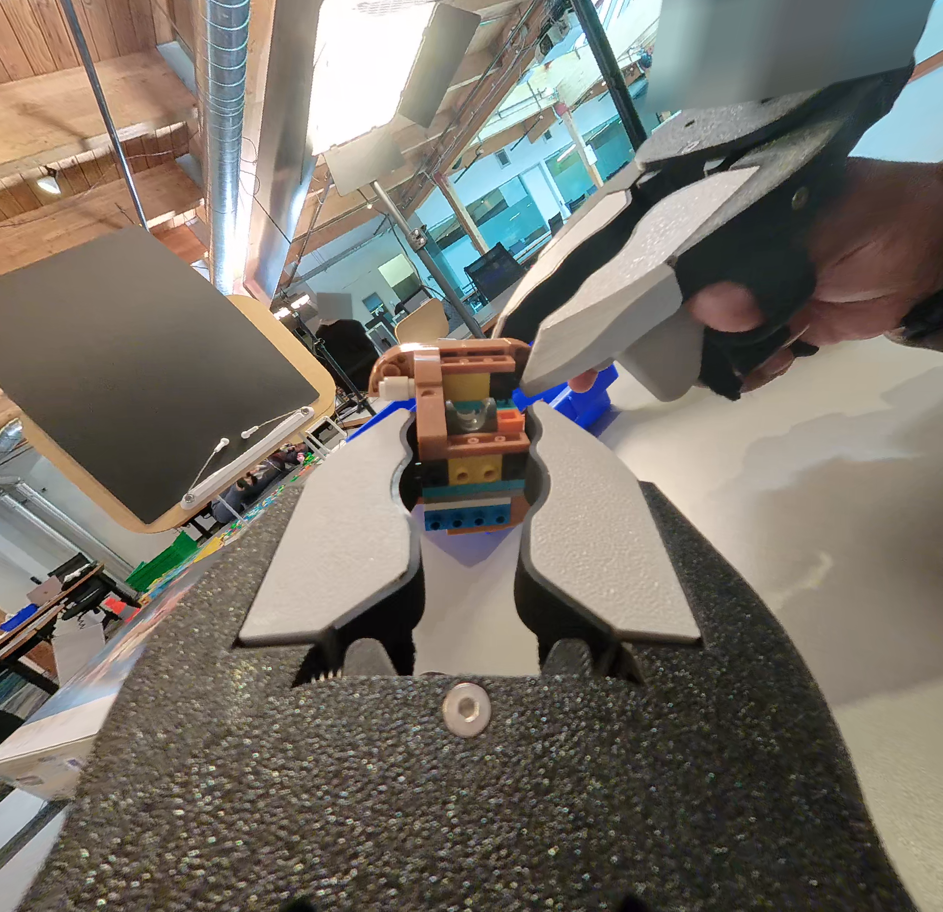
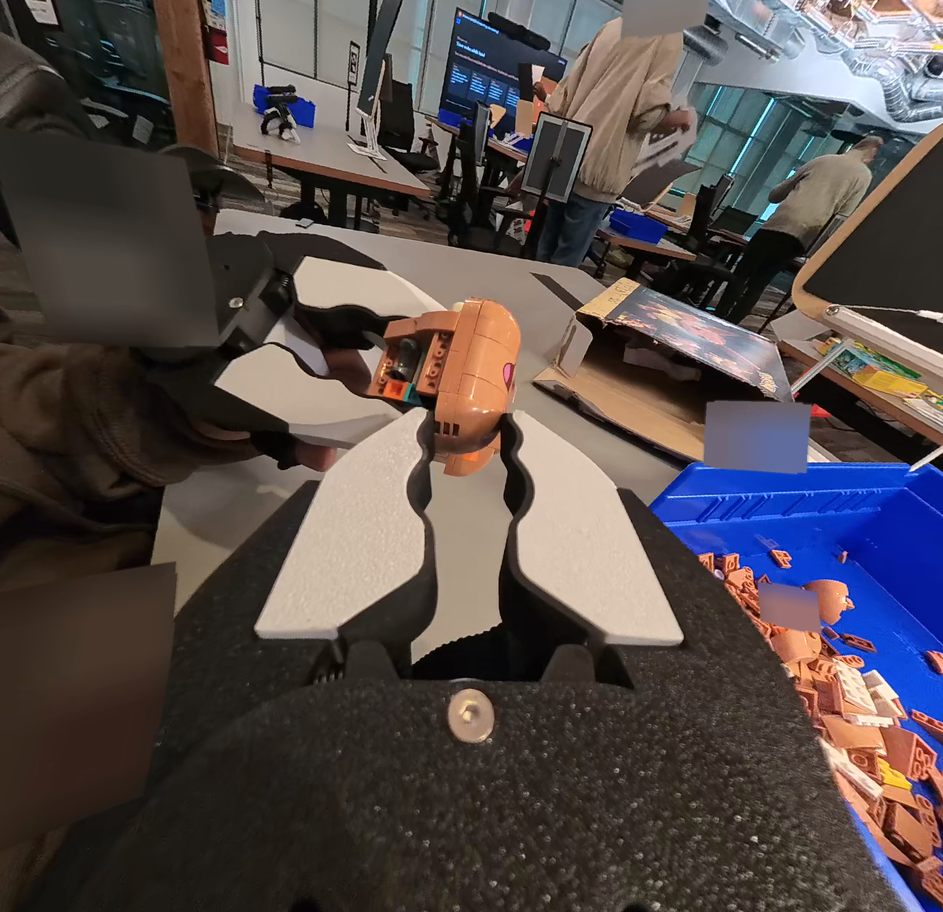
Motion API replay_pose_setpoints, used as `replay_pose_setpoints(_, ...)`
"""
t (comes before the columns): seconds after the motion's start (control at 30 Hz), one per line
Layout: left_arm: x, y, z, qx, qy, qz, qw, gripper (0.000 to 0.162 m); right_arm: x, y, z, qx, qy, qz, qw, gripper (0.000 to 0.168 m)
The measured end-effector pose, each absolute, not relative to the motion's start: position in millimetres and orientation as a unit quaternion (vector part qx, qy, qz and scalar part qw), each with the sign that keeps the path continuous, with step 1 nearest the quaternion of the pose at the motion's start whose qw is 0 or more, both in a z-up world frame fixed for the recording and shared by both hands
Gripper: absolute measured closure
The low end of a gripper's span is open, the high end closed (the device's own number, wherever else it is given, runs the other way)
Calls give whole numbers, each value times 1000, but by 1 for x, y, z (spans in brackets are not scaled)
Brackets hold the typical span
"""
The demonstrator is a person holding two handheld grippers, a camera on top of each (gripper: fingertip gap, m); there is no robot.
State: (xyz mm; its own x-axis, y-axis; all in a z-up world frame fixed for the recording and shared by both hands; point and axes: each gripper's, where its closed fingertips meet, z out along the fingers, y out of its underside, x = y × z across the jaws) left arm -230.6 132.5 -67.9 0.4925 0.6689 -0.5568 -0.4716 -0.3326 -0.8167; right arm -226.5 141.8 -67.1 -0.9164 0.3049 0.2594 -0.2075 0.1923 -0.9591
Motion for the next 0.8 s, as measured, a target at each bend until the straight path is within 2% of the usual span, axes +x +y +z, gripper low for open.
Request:
replay_pose_setpoints(0.4,-230,134,-72,-659,-75,469,583,123,-225,143,-71,-28,-749,639,174,143)
replay_pose_setpoints(0.63,-238,130,-79,-673,-100,462,569,123,-232,139,-75,-31,-747,621,237,143)
replay_pose_setpoints(0.8,-248,121,-87,-686,-162,406,581,124,-232,141,-72,-36,-735,637,229,141)
